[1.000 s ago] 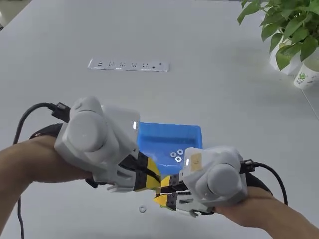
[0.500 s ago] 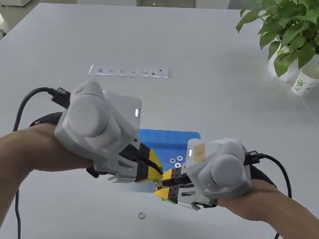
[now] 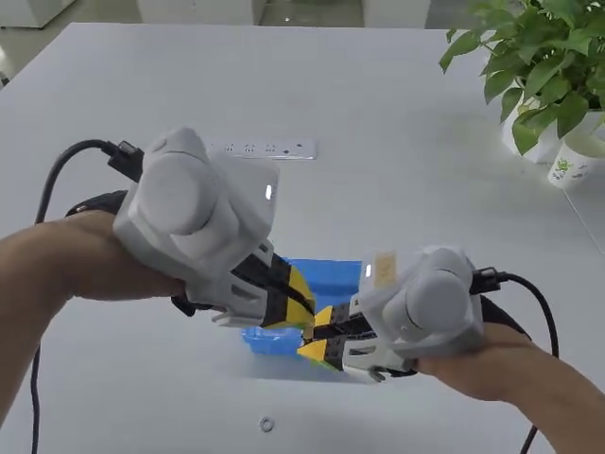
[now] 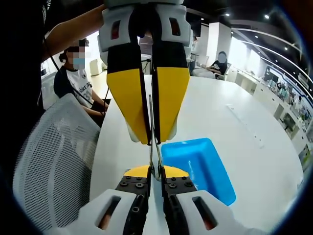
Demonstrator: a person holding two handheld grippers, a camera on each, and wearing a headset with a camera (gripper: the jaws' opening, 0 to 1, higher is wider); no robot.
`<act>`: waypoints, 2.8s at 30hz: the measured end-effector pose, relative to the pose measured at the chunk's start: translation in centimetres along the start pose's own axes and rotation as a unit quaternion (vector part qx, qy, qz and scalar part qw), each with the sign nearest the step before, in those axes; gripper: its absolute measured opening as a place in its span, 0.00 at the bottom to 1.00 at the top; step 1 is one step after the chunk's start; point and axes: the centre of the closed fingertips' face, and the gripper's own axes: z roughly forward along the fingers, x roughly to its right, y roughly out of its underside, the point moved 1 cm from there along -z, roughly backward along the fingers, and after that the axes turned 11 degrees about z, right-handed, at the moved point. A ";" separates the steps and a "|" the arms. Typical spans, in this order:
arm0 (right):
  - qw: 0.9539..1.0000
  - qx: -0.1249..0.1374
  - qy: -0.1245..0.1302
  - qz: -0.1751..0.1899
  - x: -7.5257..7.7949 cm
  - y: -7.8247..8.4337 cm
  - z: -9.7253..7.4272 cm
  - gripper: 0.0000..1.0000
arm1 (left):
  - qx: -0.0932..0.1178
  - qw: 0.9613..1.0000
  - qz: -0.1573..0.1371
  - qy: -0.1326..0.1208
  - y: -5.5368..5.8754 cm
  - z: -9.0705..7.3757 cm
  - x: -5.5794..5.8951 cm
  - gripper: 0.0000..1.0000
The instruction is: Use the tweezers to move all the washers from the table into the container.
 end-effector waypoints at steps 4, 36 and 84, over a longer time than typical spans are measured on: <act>1.000 0.000 0.005 0.001 0.9 -0.1 -0.1 0.09 | 0.000 1.000 0.005 0.000 0.0 0.2 -0.8 0.06; 0.999 -0.016 0.013 0.029 6.2 2.5 3.3 0.09 | -0.003 1.000 -0.002 0.009 4.1 3.8 -4.8 0.06; 0.998 -0.059 0.005 0.019 6.8 5.1 4.9 0.11 | 0.005 1.000 -0.019 0.022 5.9 6.0 -4.6 0.06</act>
